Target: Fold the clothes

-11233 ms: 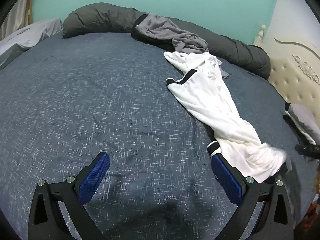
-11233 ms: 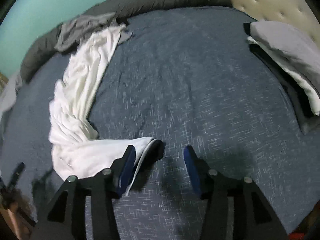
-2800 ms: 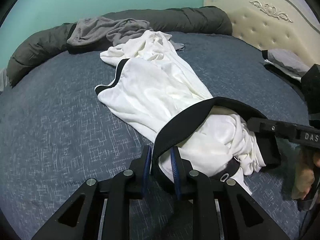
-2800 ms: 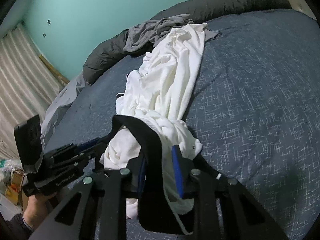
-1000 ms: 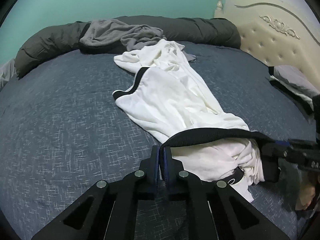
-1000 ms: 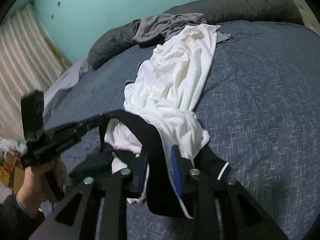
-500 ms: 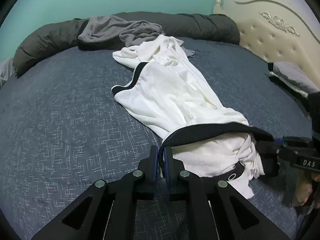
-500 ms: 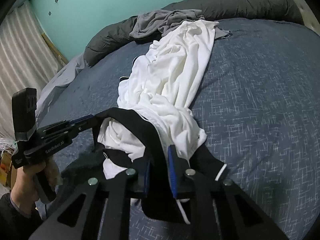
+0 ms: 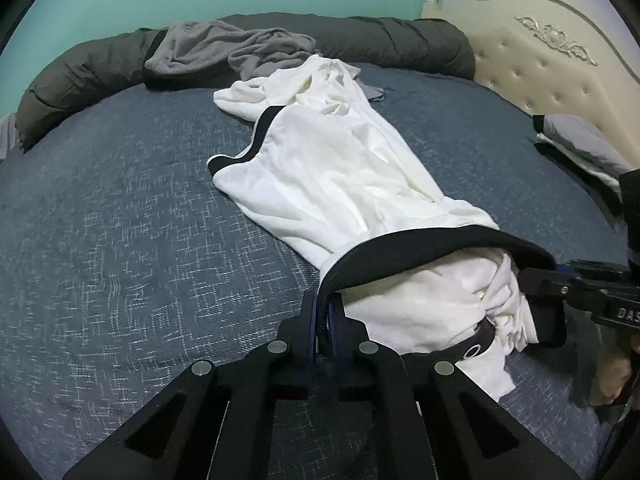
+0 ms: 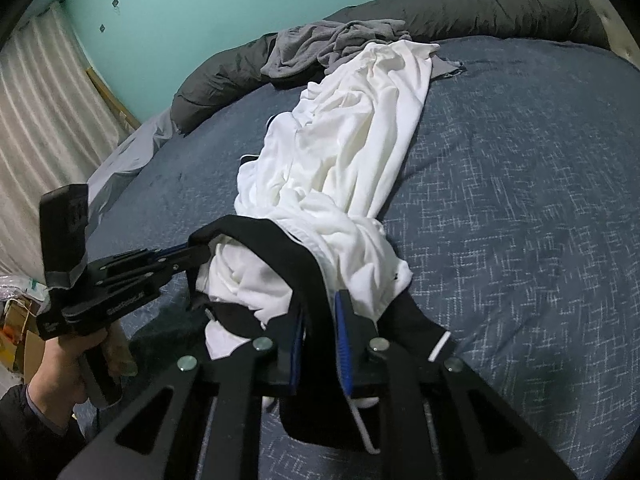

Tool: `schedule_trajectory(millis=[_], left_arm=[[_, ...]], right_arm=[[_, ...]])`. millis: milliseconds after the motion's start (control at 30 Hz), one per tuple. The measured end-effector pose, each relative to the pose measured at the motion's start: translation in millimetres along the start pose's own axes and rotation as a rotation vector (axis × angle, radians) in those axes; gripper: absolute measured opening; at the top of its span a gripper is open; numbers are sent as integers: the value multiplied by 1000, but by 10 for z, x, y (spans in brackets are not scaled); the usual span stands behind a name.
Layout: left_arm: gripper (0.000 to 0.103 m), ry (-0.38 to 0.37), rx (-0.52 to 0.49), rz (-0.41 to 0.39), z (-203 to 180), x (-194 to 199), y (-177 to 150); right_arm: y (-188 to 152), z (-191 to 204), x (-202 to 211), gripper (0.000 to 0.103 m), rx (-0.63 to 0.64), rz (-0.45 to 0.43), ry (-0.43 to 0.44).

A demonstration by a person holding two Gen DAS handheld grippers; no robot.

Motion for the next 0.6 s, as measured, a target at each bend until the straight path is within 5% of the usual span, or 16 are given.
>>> schedule_trajectory(millis=[333,600], left_arm=[[5,-5,-56,-118,-293,784,170],[5,0,-96,-244,-573,1846,682]], right_arm=[[301,59,557,3,27,-104,-108],[1198,511,1611,3,185,-199,-172]])
Point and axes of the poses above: each gripper's, at about its wrist camera, not at the fingertips, and x roughly against the way its jaws point, z to its left, y to its top, the point moved 10 cm from there along -x, roughly the way its jaws point, and after that the axes turned 14 degrees about x, right-handed, at the moved point
